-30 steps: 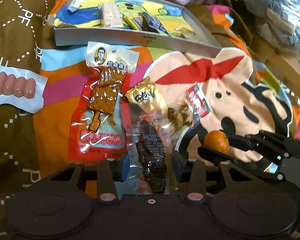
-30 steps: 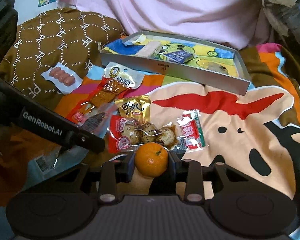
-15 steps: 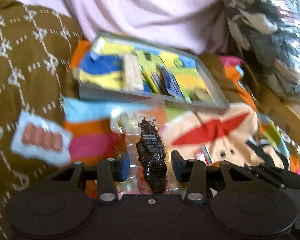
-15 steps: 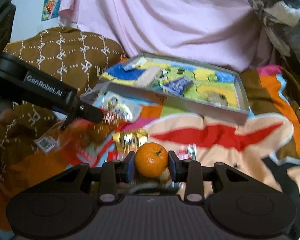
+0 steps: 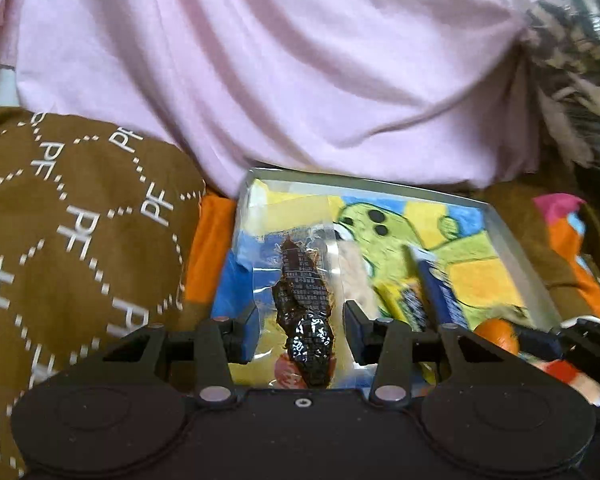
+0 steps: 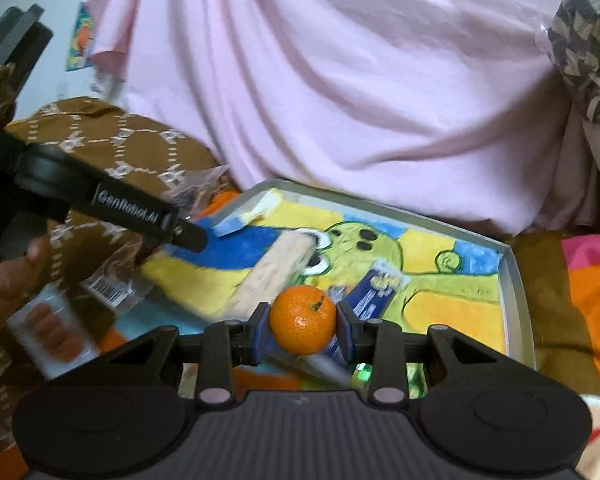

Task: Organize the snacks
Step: 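Carry the mandarin and jerky pack into the grey tray and open both tools, then withdraw both tools from the tray back over the remaining snacks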

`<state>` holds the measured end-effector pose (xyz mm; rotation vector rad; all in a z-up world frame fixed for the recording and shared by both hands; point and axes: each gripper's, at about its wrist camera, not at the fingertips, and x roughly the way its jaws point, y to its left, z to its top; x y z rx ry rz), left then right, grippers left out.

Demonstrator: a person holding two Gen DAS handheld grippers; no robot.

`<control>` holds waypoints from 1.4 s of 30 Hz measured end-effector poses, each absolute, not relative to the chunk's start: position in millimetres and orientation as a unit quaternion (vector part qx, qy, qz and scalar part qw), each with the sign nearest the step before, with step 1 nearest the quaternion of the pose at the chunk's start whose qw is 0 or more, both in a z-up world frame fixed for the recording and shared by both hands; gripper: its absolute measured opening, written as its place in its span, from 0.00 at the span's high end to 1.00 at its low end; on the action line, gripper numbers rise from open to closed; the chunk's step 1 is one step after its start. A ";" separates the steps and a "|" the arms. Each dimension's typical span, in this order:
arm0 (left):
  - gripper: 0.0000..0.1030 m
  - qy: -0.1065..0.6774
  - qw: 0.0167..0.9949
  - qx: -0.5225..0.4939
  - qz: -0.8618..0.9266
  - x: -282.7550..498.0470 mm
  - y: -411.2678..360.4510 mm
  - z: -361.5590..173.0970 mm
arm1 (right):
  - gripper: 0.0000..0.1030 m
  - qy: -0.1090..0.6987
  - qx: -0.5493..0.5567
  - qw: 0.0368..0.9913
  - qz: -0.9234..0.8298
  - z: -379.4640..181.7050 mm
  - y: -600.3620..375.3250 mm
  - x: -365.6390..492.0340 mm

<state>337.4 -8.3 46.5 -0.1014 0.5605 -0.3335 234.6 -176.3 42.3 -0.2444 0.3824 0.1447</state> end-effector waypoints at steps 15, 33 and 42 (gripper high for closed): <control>0.56 0.306 0.941 -0.036 -0.142 384.8 -21.5 17.1 | 0.62 0.219 -0.140 0.963 0.066 21.6 -171.2 283.3; 0.40 0.317 0.937 -0.038 -0.142 382.0 -23.0 9.7 | 0.46 0.212 -0.137 0.964 0.078 23.1 -164.3 276.9; 0.13 0.288 0.946 -0.062 -0.136 359.1 -10.6 33.5 | 0.19 0.176 -0.120 0.973 0.088 39.9 -169.9 248.7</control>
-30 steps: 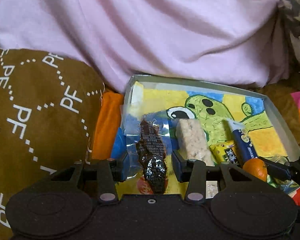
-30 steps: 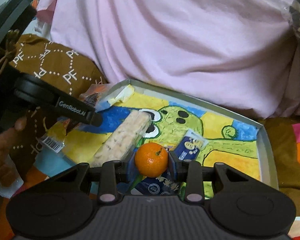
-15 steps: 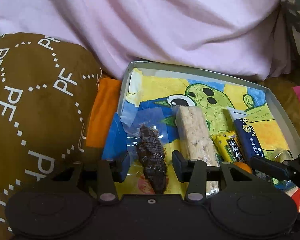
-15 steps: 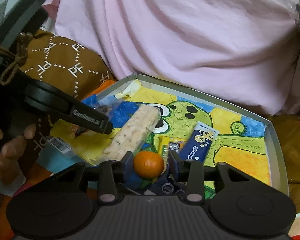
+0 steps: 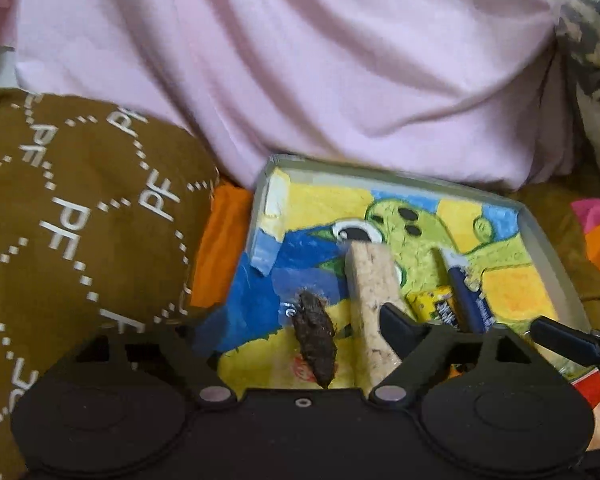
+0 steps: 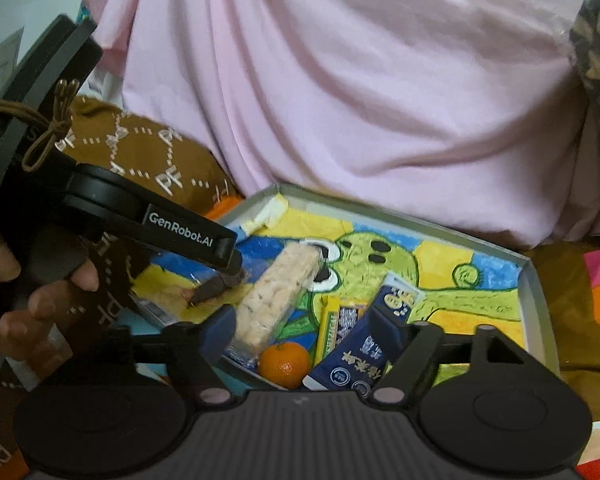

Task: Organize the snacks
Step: 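Withdraw both tools from the tray back over the remaining snacks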

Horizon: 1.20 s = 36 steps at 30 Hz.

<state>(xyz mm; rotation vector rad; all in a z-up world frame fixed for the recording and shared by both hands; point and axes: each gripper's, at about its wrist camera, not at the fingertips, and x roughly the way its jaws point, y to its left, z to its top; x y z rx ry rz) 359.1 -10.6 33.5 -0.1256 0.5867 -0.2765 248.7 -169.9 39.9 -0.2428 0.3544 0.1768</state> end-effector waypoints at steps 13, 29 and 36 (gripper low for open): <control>0.01 0.227 0.964 -0.070 -0.122 279.4 14.8 76.2 | 0.00 0.115 -0.081 0.986 0.089 84.2 -180.5 166.9; 0.01 0.200 0.971 -0.075 -0.107 167.2 19.2 80.1 | 0.00 0.122 -0.063 0.988 0.072 82.1 -204.4 61.7; 0.01 0.221 0.966 -0.073 -0.110 128.4 30.9 57.7 | 0.00 0.146 -0.057 0.986 0.062 67.4 -207.9 30.1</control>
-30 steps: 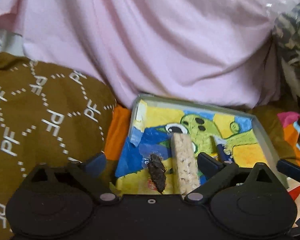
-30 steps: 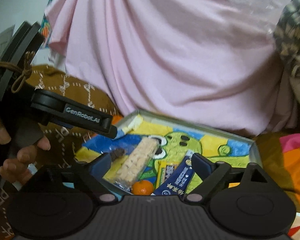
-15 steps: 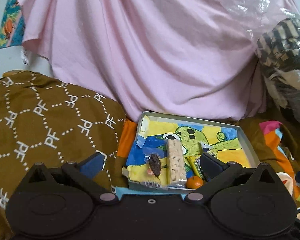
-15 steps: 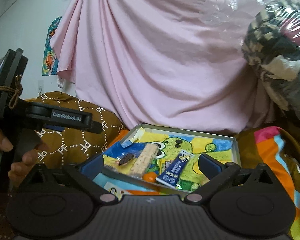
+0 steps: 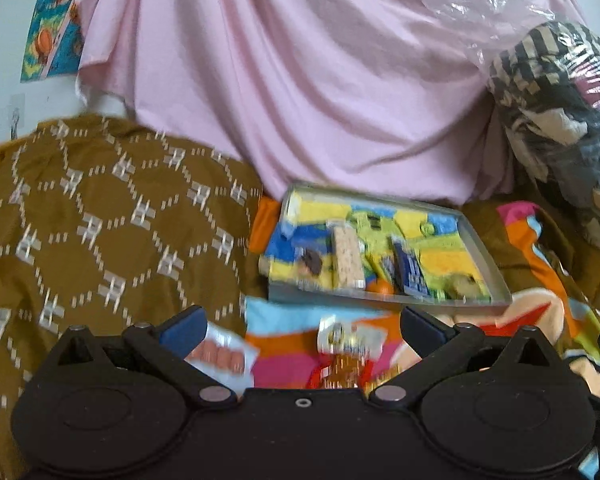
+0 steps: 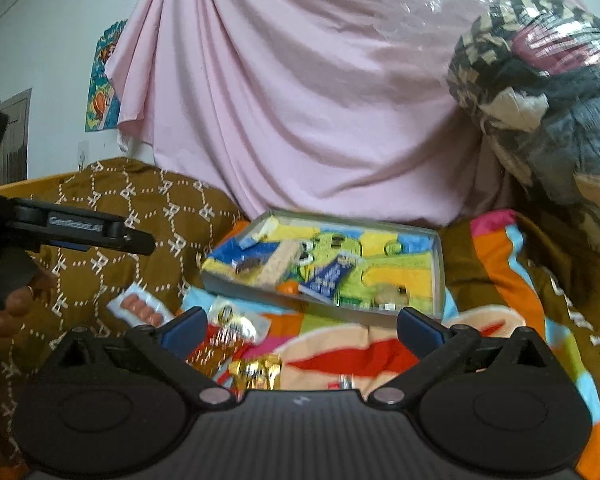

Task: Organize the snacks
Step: 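Withdraw both tools from the tray back over the remaining snacks, then reach the right tool to the quail-egg pack while the left tool reaches the tofu-strip pack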

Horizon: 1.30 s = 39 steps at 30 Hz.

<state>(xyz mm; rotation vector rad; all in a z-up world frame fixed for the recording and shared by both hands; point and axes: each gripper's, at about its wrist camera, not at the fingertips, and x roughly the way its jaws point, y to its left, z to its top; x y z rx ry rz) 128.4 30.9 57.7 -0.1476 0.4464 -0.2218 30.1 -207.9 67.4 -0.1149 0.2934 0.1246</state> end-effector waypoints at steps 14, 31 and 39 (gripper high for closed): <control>0.01 0.283 0.953 -0.065 -0.083 87.4 47.4 11.5 | 0.00 0.243 -0.072 0.965 0.061 20.6 -199.9 4.0; 0.01 0.350 0.932 -0.001 -0.094 90.0 25.0 -19.3 | 0.00 0.332 -0.064 0.940 0.044 -15.1 -202.9 8.7; 0.01 0.364 0.926 0.008 -0.101 97.0 20.3 -27.0 | 0.00 0.346 -0.062 0.936 0.038 -21.5 -204.6 15.1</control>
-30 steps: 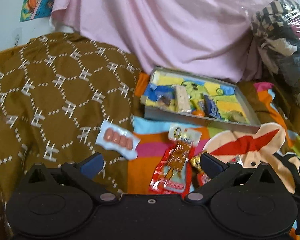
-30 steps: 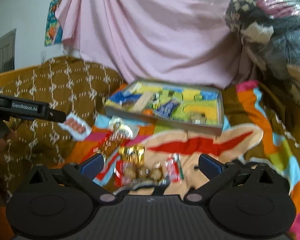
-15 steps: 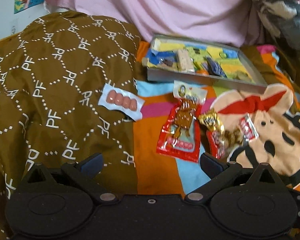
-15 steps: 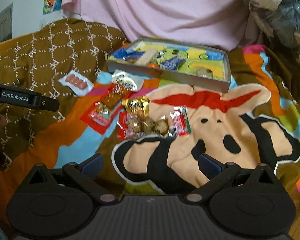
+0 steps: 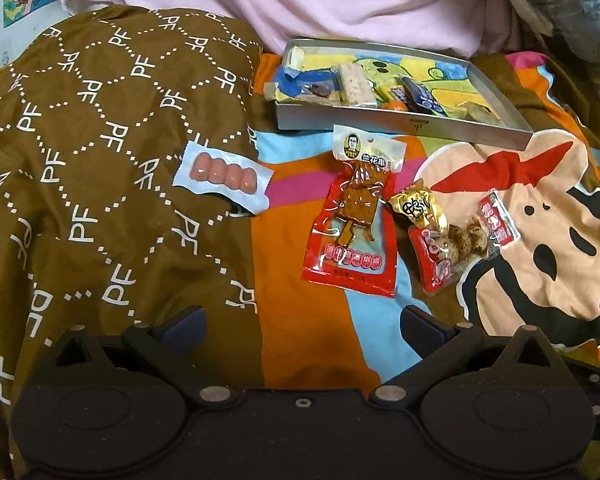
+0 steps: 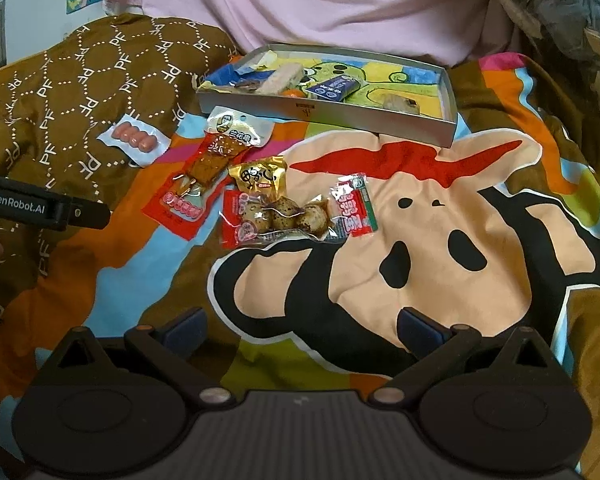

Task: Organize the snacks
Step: 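Reach the right tool to the quail-egg pack while the left tool reaches the tofu-strip pack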

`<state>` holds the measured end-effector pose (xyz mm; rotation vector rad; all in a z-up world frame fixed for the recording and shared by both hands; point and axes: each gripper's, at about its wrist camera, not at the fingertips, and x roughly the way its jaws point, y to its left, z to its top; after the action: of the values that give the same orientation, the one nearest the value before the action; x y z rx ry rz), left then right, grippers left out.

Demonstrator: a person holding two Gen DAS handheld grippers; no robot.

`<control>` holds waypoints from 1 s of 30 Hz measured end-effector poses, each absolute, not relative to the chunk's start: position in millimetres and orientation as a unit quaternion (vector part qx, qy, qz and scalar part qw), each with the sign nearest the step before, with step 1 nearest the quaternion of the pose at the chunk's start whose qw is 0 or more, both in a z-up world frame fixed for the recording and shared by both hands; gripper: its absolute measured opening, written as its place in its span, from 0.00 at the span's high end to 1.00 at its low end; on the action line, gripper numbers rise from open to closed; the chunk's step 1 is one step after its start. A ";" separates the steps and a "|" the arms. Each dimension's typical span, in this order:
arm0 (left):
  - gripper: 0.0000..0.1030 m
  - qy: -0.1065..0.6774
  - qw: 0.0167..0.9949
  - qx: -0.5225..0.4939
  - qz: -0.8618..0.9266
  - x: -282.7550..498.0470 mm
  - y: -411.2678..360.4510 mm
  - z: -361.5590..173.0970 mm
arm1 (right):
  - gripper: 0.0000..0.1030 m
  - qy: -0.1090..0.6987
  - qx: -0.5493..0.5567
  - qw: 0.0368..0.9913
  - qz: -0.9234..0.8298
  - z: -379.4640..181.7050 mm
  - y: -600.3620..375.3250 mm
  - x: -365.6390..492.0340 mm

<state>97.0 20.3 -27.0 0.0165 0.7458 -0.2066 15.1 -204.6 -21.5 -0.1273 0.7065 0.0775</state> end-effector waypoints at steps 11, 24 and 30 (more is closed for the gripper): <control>0.01 0.350 0.931 0.014 -0.099 114.2 15.5 -32.8 | 0.00 0.348 -0.068 0.934 0.037 -24.3 -203.7 32.6; 0.01 0.319 0.939 0.038 -0.121 149.4 2.2 -48.0 | 0.00 0.333 -0.178 0.923 0.074 -24.3 -204.3 63.9; 0.01 0.318 0.935 0.056 -0.146 169.6 -11.3 -57.3 | 0.00 0.313 -0.255 0.910 0.095 -30.7 -198.6 81.9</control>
<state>169.6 -11.3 -57.3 0.1144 0.6509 -0.2993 81.9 -198.6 -30.7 -0.5253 0.6465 0.1954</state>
